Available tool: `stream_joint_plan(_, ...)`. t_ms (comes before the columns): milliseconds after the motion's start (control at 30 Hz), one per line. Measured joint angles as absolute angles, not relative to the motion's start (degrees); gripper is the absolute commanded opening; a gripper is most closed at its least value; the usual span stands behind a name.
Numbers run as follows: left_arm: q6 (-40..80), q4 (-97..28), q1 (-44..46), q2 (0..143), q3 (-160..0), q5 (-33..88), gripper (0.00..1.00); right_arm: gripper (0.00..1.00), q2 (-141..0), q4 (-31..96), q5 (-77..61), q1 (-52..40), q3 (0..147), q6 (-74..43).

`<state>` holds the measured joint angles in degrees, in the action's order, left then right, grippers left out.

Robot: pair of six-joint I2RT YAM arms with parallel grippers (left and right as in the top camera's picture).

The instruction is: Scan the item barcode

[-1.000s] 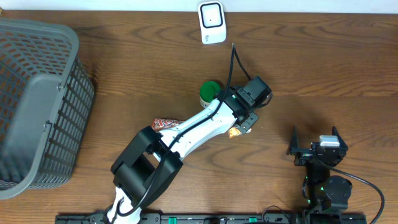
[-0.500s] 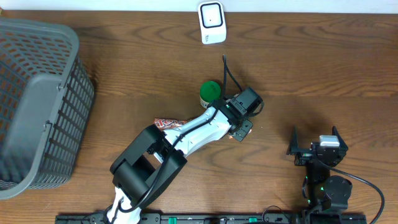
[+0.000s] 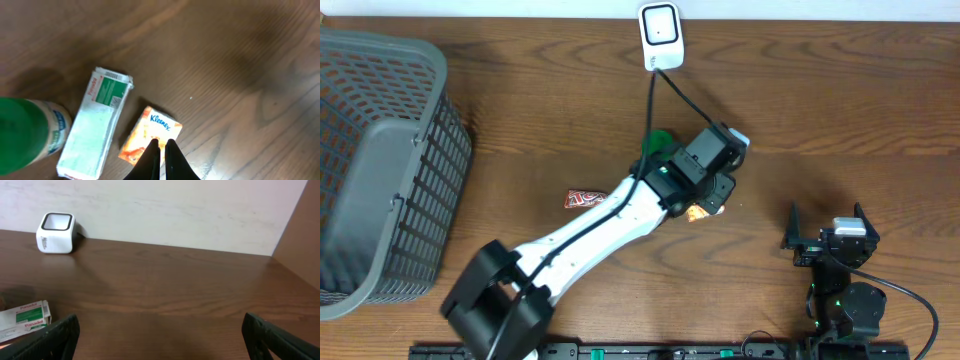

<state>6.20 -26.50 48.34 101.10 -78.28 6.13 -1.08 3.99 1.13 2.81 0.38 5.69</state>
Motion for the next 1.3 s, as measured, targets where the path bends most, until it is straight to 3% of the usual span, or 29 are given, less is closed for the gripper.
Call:
stream_joint_plan(300, 6.2, -27.22, 47.31, 101.19, -78.06, 5.69, 0.07, 0.99, -1.08, 3.99, 1.13, 2.81, 0.38, 5.72)
stream_joint_plan(500, 4.51, -26.65, 41.17, 89.32, -78.11, -0.49, 0.08, 0.99, -1.08, 3.99, 1.13, 2.81, 0.38, 5.72)
stream_joint_plan(733, -1.91, -22.26, 24.23, 74.39, -82.74, -3.99, 0.07, 0.99, -1.08, 3.99, 1.13, 2.81, 0.38, 5.72)
stream_joint_plan(1033, -7.62, -27.66, -4.08, 71.88, -90.91, -3.64, 0.08, 0.99, -1.08, 3.99, 1.13, 2.81, 0.38, 5.72)
stream_joint_plan(1167, -7.81, -28.27, -11.03, 70.13, -90.91, 1.28, 0.08, 0.99, -1.08, 3.99, 1.13, 2.81, 0.38, 5.72)
stream_joint_plan(1300, -9.21, -30.13, -12.29, 63.99, -90.91, 4.21, 0.08, 0.99, -1.08, 3.99, 1.13, 2.81, 0.38, 5.72)
